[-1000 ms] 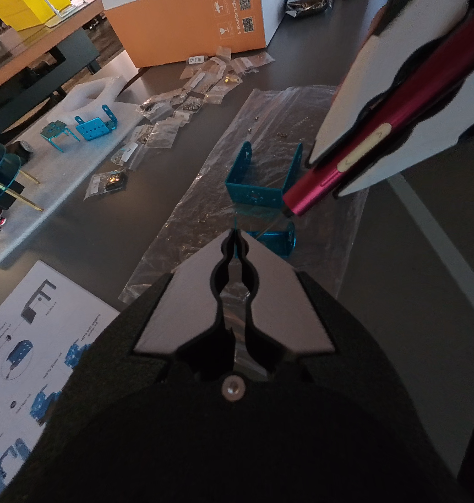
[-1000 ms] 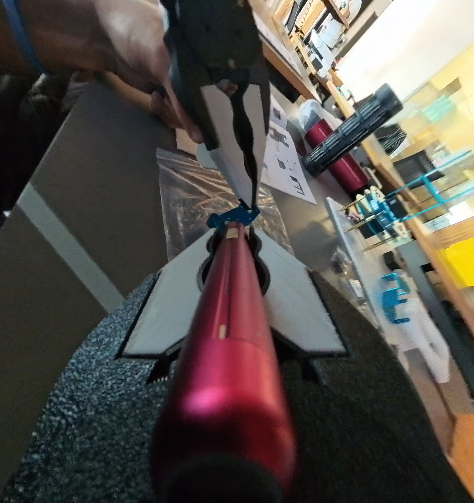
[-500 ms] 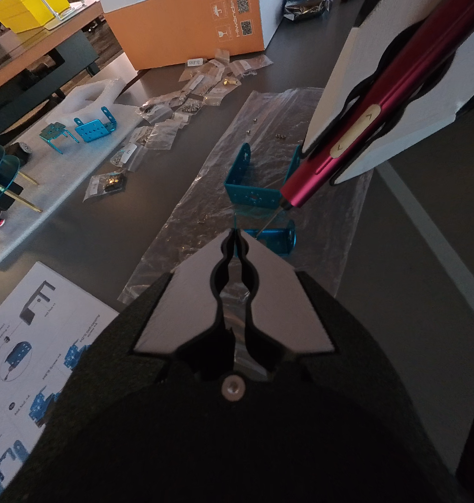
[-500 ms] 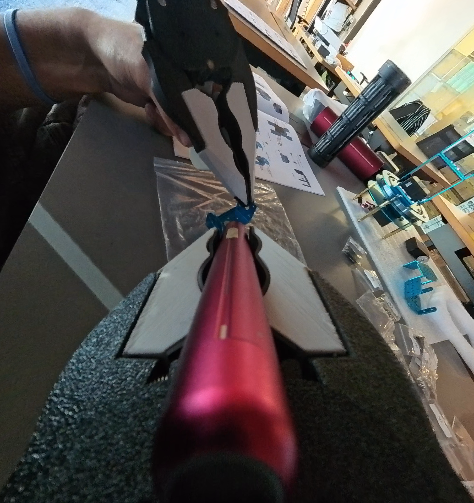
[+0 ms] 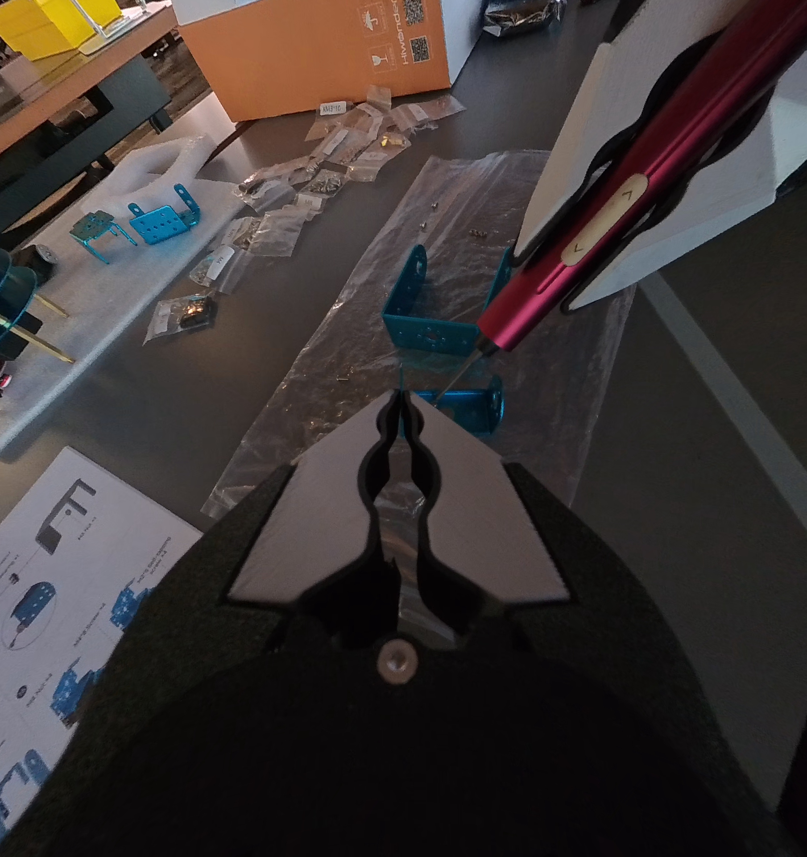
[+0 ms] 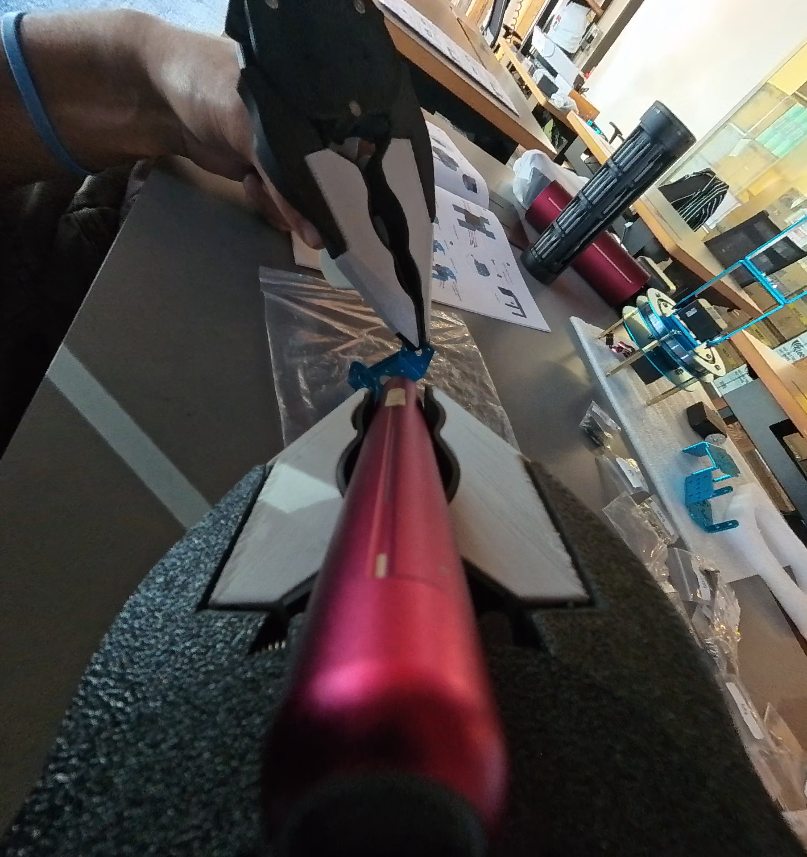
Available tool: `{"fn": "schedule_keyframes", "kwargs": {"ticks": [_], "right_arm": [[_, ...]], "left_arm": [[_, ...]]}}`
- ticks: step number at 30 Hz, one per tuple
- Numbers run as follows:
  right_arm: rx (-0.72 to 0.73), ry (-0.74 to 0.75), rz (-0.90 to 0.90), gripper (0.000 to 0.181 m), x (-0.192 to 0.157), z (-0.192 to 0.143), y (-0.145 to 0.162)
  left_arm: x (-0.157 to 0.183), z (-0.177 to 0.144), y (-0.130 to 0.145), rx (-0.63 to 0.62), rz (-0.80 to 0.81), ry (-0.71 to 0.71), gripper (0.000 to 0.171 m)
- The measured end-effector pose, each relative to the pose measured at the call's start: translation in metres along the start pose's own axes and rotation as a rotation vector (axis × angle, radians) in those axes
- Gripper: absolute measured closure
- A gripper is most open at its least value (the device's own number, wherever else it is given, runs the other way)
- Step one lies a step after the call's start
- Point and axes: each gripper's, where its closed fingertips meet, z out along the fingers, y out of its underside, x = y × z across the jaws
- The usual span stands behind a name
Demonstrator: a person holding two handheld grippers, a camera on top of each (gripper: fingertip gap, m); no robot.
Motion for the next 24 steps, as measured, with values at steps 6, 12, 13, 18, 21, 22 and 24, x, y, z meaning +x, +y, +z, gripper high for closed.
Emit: {"fn": "schedule_keyframes", "kwargs": {"ticks": [6, 12, 13, 18, 21, 22, 24], "right_arm": [[-0.004, 0.011, -0.006, 0.159, 0.002, -0.002, 0.0], [0.04, 0.051, 0.017, 0.159, 0.015, -0.012, -0.007], [0.054, 0.066, 0.027, 0.159, 0.02, -0.016, -0.01], [0.0, 0.221, -0.081, 0.159, 0.076, -0.061, 0.001], [-0.203, 0.318, -0.325, 0.159, 0.109, -0.099, 0.041], [-0.329, 0.359, -0.472, 0.16, 0.12, -0.111, 0.063], [-0.561, 0.334, -0.702, 0.16, 0.125, -0.129, 0.108]], "left_arm": [[-0.001, 0.001, 0.001, -0.007, -0.002, -0.002, 0.171], [-0.002, 0.0, 0.0, 0.001, -0.011, -0.003, 0.171], [-0.002, -0.001, -0.001, 0.006, -0.014, -0.004, 0.171], [-0.007, -0.007, -0.008, 0.066, -0.078, 0.016, 0.171], [-0.009, -0.01, -0.011, 0.095, -0.09, 0.016, 0.171], [-0.008, -0.011, -0.012, 0.101, -0.084, 0.015, 0.171], [-0.007, -0.012, -0.011, 0.096, -0.073, 0.011, 0.171]]}}
